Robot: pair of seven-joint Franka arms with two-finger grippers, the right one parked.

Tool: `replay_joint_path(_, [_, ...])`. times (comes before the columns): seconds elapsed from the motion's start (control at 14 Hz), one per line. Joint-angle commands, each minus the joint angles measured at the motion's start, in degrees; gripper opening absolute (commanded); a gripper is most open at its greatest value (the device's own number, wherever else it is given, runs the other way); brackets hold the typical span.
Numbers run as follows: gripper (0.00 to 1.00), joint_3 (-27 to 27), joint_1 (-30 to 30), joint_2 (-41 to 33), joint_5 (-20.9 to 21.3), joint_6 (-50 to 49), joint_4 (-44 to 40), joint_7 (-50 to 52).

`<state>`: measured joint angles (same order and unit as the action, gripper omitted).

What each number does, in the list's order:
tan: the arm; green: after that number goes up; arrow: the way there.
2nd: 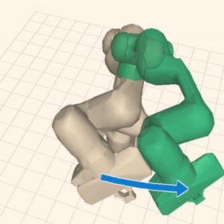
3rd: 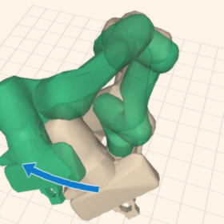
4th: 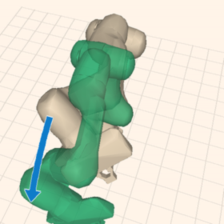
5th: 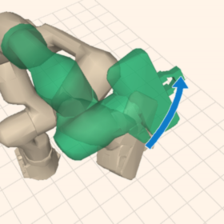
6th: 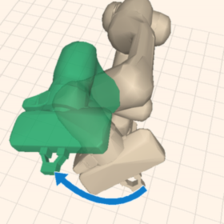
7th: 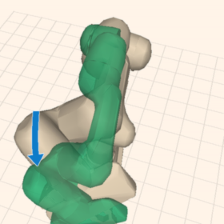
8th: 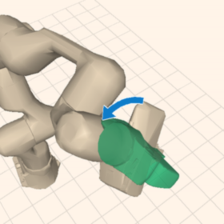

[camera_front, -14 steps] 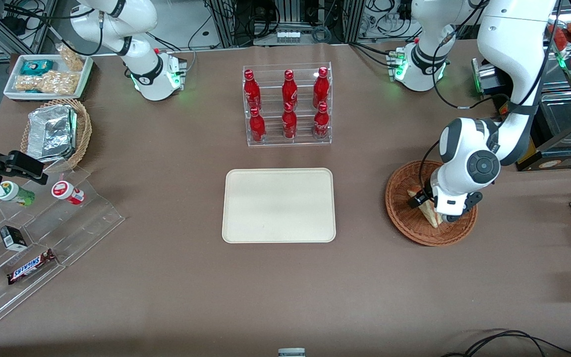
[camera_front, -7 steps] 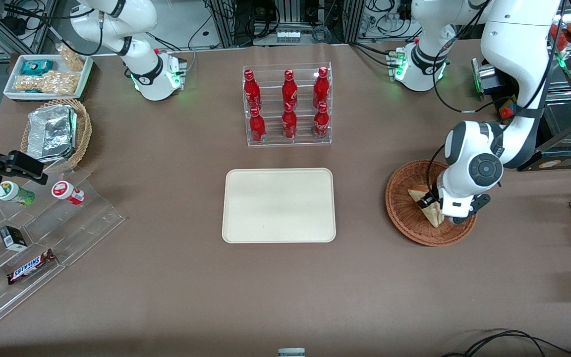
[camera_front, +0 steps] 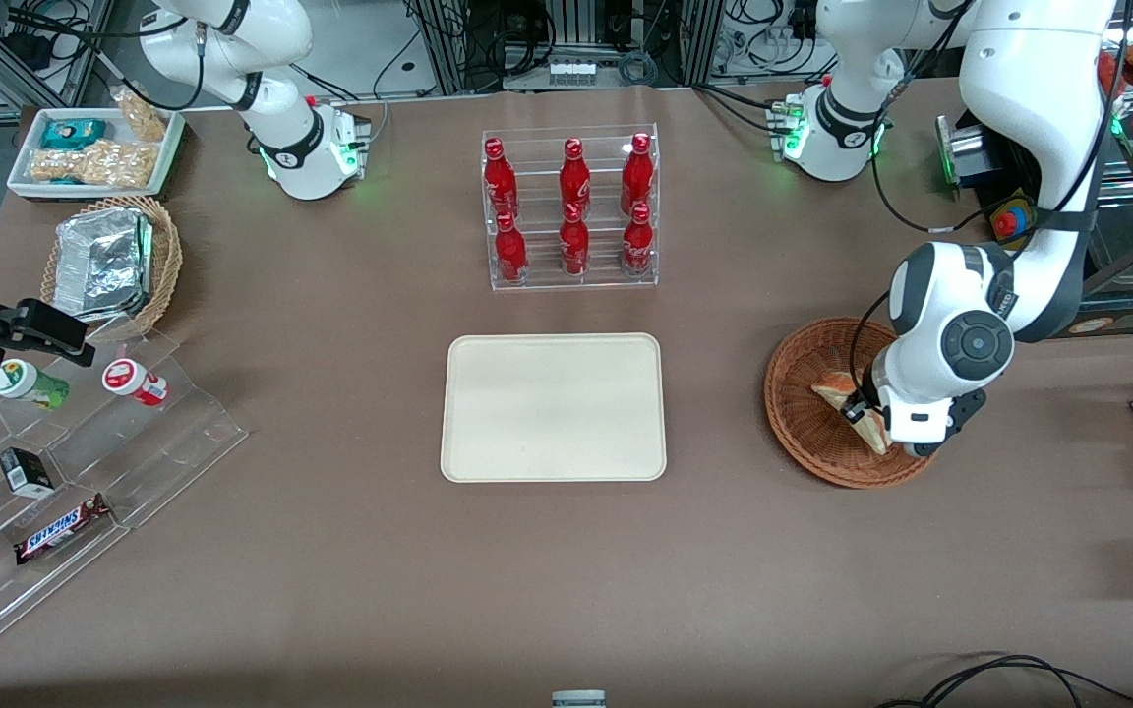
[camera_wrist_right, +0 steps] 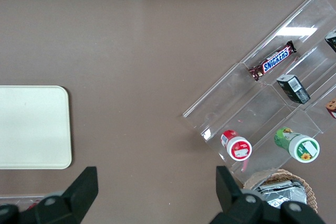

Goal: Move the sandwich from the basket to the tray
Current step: 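Lift the sandwich and carry it over the cream tray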

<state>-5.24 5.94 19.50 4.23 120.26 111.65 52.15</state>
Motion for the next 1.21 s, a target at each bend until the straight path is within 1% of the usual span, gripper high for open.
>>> replay_joint_path(0.0, [0.00, -5.6, 1.1, 0.8, 0.1, -5.1, -6.8, 0.8])
replay_joint_path(0.14, [0.00, -10.7, 1.5, 1.4, -1.6, -5.0, -9.2, 1.5])
replay_joint_path(0.21, [0.00, -12.8, 2.7, 2.6, -1.3, -5.1, -10.7, 1.2])
replay_joint_path(0.29, [0.00, -14.0, 5.3, 4.0, -0.2, -4.9, -12.1, 0.5])
replay_joint_path(0.36, [0.00, -14.1, 8.7, 6.1, 1.2, -4.5, -13.6, 0.5])
replay_joint_path(0.5, [0.01, -14.0, 15.9, 14.1, 6.9, -5.8, -22.6, 1.0])
replay_joint_path(0.57, [0.02, -13.9, 20.6, 18.4, 9.0, -6.9, -25.7, 1.5])
replay_joint_path(0.64, [0.03, -13.3, 23.6, 21.7, 10.1, -7.0, -29.1, 2.5])
replay_joint_path(0.93, [0.05, -13.5, 28.3, 31.3, 11.8, -12.5, -43.4, 2.8])
replay_joint_path(1.0, [0.06, -13.4, 29.1, 33.1, 11.8, -12.5, -45.5, 3.0])
replay_joint_path(1.07, [0.10, -13.3, 30.2, 34.1, 11.9, -12.4, -46.8, 3.1])
replay_joint_path(1.14, [0.11, -13.3, 30.4, 34.4, 11.9, -12.0, -47.0, 3.2])
